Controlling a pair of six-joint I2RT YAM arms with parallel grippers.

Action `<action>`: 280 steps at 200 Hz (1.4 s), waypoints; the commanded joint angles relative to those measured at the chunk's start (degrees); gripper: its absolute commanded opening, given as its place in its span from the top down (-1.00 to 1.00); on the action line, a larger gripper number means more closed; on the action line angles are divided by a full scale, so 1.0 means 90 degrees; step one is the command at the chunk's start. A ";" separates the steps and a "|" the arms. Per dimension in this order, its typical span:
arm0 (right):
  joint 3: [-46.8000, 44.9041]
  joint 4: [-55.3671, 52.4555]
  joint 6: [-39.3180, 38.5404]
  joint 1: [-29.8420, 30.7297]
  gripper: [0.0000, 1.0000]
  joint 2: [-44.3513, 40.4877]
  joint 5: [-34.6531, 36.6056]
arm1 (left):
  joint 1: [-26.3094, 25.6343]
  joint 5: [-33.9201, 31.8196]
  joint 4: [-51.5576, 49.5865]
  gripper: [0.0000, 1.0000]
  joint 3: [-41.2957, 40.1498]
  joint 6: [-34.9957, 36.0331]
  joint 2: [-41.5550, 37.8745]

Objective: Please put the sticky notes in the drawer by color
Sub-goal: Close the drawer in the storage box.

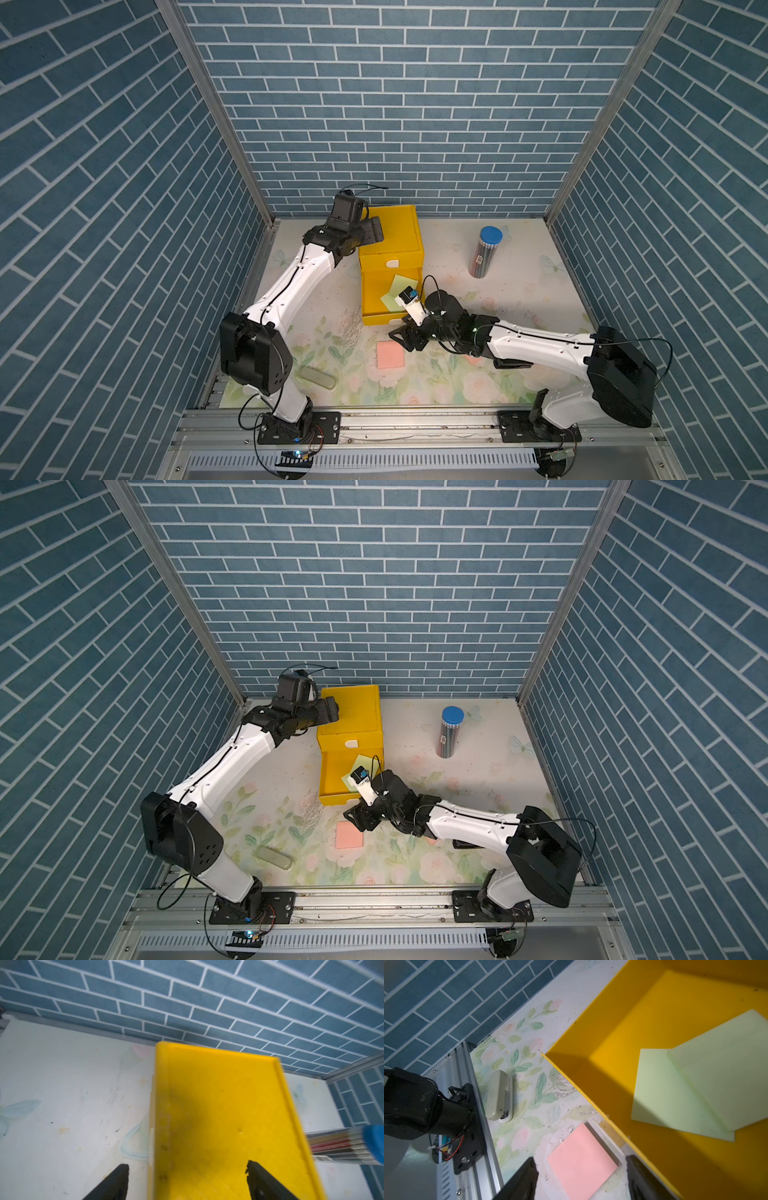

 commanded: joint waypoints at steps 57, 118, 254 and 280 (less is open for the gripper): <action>0.0906 0.0026 -0.1305 -0.0708 -0.44 0.0904 0.0249 | 0.0080 0.0499 0.0616 -0.78 -0.0675 0.0087 0.0371; 0.2023 -0.0062 -0.2713 -0.0901 -0.46 0.2070 0.1934 | -0.0011 0.0712 0.0589 -0.77 -0.0485 0.0146 0.0678; 0.1406 0.1167 -0.3380 -0.1109 -0.46 0.1533 0.1209 | 0.0037 0.1040 0.0701 -0.76 -0.0060 0.0263 0.0949; 0.0724 0.0712 -0.5735 -0.1287 -0.65 0.1073 -0.0135 | 0.0041 0.1076 0.0712 -0.77 -0.0005 0.0297 0.0884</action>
